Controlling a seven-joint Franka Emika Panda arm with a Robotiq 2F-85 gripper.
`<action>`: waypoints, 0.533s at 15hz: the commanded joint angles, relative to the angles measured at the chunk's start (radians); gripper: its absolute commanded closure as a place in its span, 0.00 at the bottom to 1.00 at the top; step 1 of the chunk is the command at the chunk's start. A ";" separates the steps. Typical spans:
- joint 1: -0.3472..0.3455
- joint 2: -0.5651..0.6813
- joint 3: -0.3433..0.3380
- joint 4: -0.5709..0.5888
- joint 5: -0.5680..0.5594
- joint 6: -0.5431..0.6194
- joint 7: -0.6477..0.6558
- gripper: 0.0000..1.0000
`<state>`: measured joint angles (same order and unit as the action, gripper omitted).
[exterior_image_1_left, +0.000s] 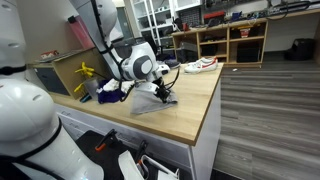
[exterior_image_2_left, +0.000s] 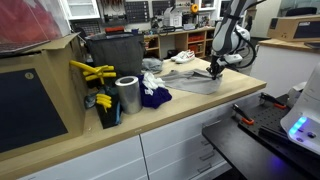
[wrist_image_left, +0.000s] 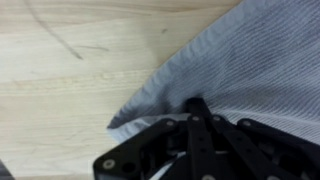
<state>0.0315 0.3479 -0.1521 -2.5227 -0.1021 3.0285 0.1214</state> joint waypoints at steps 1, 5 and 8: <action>-0.004 0.019 -0.102 0.003 -0.020 0.029 -0.017 1.00; 0.002 0.006 -0.206 0.002 -0.034 0.019 -0.013 1.00; 0.009 -0.034 -0.204 -0.026 -0.029 0.008 -0.015 1.00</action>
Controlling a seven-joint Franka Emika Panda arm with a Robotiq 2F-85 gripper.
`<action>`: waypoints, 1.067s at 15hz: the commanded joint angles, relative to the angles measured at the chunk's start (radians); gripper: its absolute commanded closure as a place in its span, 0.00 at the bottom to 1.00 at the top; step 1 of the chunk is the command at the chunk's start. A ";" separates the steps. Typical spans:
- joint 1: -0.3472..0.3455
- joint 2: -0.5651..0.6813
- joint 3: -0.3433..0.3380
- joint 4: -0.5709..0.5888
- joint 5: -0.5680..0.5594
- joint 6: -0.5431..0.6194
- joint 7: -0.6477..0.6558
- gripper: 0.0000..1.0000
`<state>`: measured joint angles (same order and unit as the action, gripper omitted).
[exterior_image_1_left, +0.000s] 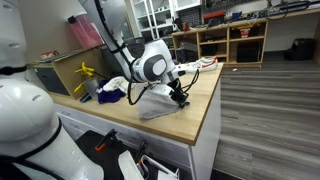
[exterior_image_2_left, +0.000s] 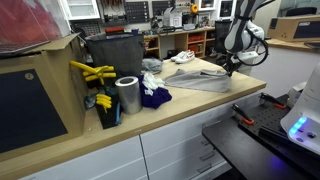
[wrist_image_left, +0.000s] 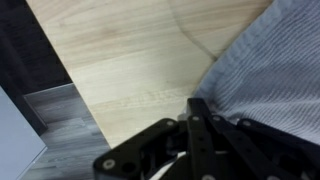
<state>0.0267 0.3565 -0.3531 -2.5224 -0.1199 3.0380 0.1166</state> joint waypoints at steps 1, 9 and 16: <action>0.018 -0.059 0.009 -0.035 -0.007 -0.005 -0.010 1.00; 0.114 -0.262 0.119 -0.083 -0.057 -0.210 0.073 0.29; 0.077 -0.361 0.287 -0.022 -0.096 -0.372 0.148 0.00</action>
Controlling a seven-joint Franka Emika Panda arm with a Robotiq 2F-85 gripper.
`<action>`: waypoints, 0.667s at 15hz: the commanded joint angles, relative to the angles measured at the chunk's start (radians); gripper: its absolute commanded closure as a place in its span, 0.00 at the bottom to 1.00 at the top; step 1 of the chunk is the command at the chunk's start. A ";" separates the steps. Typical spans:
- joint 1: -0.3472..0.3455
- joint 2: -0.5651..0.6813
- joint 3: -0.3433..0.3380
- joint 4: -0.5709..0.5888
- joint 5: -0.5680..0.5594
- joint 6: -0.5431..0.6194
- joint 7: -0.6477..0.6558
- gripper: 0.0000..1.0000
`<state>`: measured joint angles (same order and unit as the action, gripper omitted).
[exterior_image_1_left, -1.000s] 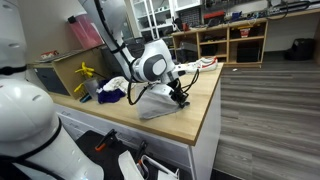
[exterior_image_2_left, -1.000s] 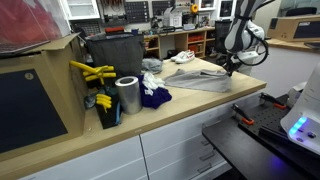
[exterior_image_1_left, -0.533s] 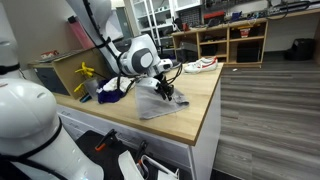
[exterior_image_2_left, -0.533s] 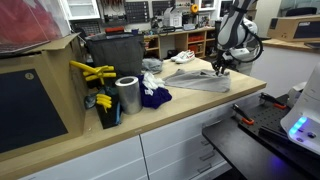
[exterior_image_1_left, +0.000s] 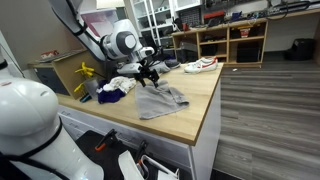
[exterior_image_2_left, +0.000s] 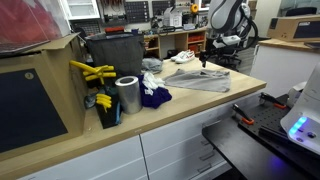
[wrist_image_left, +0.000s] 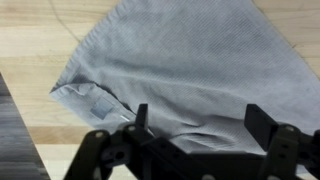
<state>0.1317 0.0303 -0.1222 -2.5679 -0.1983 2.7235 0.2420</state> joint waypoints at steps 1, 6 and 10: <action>-0.034 -0.034 0.072 0.036 -0.019 -0.062 0.017 0.00; -0.049 0.034 0.112 0.122 -0.019 -0.052 0.005 0.00; -0.054 0.122 0.106 0.216 0.004 -0.045 0.011 0.00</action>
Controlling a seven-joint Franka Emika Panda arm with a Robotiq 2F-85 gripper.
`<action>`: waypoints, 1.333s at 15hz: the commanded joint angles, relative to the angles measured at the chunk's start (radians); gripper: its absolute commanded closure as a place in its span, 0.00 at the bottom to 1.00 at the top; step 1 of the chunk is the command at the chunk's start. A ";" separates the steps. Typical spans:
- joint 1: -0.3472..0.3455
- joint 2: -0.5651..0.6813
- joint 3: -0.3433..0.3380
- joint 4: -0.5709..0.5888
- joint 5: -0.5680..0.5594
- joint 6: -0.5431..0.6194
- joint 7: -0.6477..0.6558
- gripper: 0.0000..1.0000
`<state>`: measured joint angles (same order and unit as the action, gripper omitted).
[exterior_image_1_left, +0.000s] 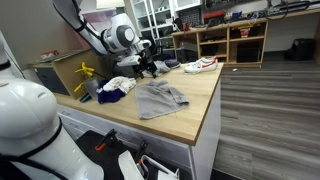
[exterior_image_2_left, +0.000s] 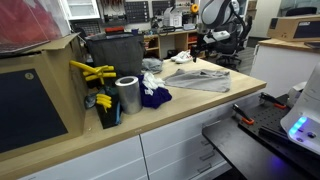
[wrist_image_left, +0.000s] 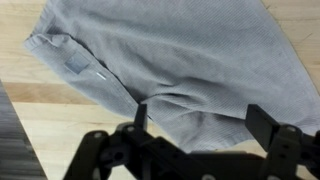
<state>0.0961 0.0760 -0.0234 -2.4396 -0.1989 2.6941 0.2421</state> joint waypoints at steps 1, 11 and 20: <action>-0.021 0.101 0.006 0.114 0.026 -0.014 0.008 0.00; 0.016 0.163 -0.036 0.106 -0.012 0.048 0.081 0.00; 0.124 0.361 -0.161 0.279 -0.064 0.171 0.307 0.00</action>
<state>0.1742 0.3589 -0.1391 -2.2457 -0.2860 2.8381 0.4743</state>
